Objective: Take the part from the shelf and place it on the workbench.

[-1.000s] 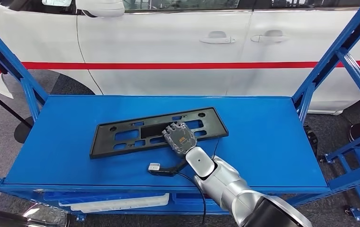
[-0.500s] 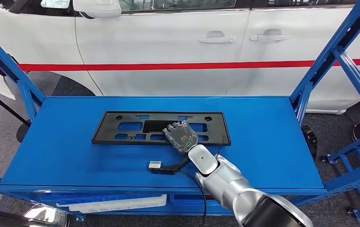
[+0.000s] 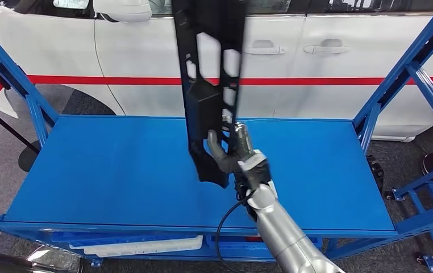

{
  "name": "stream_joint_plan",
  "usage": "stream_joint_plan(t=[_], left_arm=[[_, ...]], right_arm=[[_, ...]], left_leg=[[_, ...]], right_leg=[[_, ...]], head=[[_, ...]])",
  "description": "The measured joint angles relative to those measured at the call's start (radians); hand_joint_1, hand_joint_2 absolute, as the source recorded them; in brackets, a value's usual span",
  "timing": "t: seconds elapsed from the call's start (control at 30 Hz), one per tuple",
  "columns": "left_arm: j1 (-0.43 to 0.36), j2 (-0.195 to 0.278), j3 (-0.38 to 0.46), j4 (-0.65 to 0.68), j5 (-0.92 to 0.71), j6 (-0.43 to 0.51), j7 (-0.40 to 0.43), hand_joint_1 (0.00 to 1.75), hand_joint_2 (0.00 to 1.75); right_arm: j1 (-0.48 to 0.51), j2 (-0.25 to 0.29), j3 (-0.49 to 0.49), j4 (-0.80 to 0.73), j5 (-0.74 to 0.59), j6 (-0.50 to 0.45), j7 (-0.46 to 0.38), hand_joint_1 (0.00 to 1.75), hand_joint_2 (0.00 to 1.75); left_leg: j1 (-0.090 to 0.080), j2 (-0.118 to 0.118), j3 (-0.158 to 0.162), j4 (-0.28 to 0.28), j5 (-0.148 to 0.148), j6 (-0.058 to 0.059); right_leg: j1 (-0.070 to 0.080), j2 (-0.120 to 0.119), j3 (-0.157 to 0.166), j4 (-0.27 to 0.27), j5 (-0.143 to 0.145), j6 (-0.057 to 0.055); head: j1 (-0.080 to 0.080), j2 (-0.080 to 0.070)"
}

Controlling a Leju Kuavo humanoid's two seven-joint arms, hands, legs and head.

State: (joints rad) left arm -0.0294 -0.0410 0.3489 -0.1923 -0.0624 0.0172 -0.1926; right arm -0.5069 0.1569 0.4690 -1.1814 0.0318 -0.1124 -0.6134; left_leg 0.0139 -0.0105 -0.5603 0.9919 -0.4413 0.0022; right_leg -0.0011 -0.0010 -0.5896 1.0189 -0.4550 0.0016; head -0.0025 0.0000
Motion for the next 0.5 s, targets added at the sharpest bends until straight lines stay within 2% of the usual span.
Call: stream_joint_plan(t=[0.03, 0.07, 0.13, 0.17, 0.2, 0.23, 0.3, 0.33, 0.37, 0.5], left_arm=[[0.002, 0.0, 0.007, 0.0, 0.0, -0.004, -0.007, 0.0, 1.75], [0.003, 0.0, 0.014, 0.0, 0.0, -0.006, -0.014, 0.0, 1.75], [0.004, 0.0, 0.026, 0.0, 0.0, -0.008, -0.028, 0.0, 1.75], [0.005, -0.001, 0.03, 0.0, -0.001, -0.008, -0.034, 0.0, 1.75], [0.006, -0.001, 0.032, 0.0, -0.002, -0.008, -0.039, 0.0, 1.75], [0.006, -0.002, 0.034, 0.0, -0.003, -0.008, -0.042, 0.0, 1.75], [0.004, -0.003, 0.038, 0.0, -0.008, -0.007, -0.044, 0.0, 1.75], [0.002, -0.003, 0.04, 0.0, -0.011, -0.005, -0.042, 0.0, 1.75], [0.0, -0.003, 0.043, 0.0, -0.013, -0.002, -0.038, 0.0, 1.75], [-0.005, -0.003, 0.05, 0.0, -0.015, 0.019, -0.017, 0.0, 1.75]], right_arm=[[0.028, -0.014, -0.006, -0.084, -0.11, 0.083, -0.006, 1.68, 1.75], [0.055, -0.029, -0.012, -0.165, -0.207, 0.164, -0.006, 1.68, 1.75], [0.105, -0.057, -0.02, -0.3, -0.341, 0.298, -0.004, 1.68, 1.75], [0.13, -0.068, -0.023, -0.355, -0.381, 0.351, -0.004, 1.68, 1.75], [0.153, -0.078, -0.023, -0.401, -0.409, 0.398, -0.004, 1.68, 1.75], [0.17, -0.087, -0.023, -0.444, -0.429, 0.442, -0.004, 1.68, 1.75], [0.188, -0.102, -0.023, -0.523, -0.45, 0.514, -0.003, 1.68, 1.75], [0.191, -0.108, -0.023, -0.558, -0.451, 0.537, -0.003, 1.68, 1.75], [0.193, -0.113, -0.022, -0.59, -0.447, 0.552, -0.002, 1.68, 1.75], [0.197, -0.122, -0.02, -0.665, -0.407, 0.559, -0.002, 1.68, 1.75]], left_leg=[[0.002, 0.001, 0.0, -0.003, 0.002, 0.006], [0.002, 0.002, 0.0, -0.005, 0.004, 0.011], [0.001, 0.002, -0.001, -0.005, 0.002, 0.015], [0.0, 0.002, -0.001, -0.004, 0.001, 0.016], [0.0, 0.002, -0.001, -0.003, 0.0, 0.015], [0.0, 0.002, 0.0, -0.002, -0.002, 0.014], [-0.001, 0.001, 0.002, 0.004, -0.009, 0.009], [-0.003, 0.001, 0.002, 0.007, -0.012, 0.004], [-0.005, 0.0, 0.002, 0.01, -0.015, 0.0], [-0.007, 0.001, 0.001, 0.012, -0.016, -0.018]], right_leg=[[-0.001, 0.001, -0.014, 0.031, -0.022, 0.004], [-0.003, 0.001, -0.039, 0.085, -0.054, 0.008], [-0.004, 0.002, -0.106, 0.222, -0.118, 0.012], [-0.005, 0.002, -0.129, 0.268, -0.131, 0.014], [-0.005, 0.002, -0.136, 0.278, -0.123, 0.015], [-0.006, 0.001, -0.122, 0.245, -0.096, 0.014], [-0.007, 0.001, -0.054, 0.108, -0.029, 0.009], [-0.006, 0.002, -0.026, 0.048, -0.007, 0.005], [-0.005, 0.002, -0.009, 0.013, 0.003, 0.0], [-0.002, 0.003, -0.007, 0.001, 0.008, -0.018]], head=[[0.0, 0.0], [0.0, 0.0], [0.0, 0.0], [0.0, 0.0], [0.0, 0.0], [0.0, 0.0], [0.0, 0.0], [0.0, 0.0], [0.0, 0.0], [0.0, 0.0]])
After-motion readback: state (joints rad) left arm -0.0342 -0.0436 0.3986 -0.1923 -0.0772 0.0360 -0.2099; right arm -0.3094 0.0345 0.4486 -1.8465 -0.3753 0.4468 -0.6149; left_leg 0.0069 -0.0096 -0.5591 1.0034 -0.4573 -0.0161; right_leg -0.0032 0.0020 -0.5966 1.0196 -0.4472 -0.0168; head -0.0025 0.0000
